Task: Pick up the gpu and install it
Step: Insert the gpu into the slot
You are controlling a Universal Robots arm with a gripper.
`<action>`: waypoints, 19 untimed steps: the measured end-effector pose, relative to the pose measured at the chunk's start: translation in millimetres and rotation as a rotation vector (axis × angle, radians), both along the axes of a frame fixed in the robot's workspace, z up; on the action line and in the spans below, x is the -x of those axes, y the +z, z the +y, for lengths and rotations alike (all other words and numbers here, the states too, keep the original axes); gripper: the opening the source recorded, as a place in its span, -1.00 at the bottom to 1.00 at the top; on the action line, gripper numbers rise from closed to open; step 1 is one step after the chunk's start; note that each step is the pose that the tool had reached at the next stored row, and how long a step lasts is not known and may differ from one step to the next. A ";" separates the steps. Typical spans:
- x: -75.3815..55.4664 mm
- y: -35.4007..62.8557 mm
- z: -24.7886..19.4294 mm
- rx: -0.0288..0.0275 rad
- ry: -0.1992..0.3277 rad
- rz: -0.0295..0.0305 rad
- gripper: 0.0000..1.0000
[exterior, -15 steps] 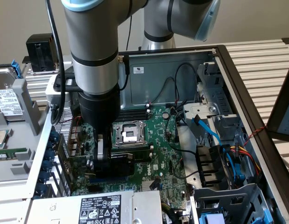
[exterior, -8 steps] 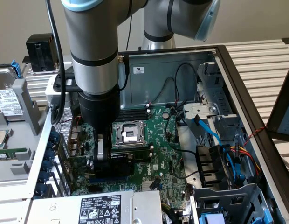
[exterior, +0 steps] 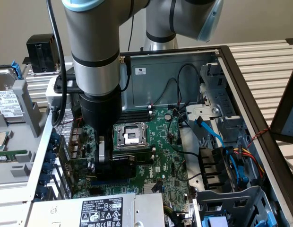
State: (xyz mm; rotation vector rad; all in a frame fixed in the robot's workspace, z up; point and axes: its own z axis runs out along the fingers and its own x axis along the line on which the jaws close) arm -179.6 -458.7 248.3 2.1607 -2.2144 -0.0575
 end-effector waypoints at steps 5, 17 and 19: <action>0.0 0.0 0.0 0.0000 0.001 0.0001 -0.47; 0.0 -0.6 0.0 0.0001 0.001 -0.0011 -0.47; 0.1 -0.8 0.0 0.0001 0.001 -0.0011 -0.47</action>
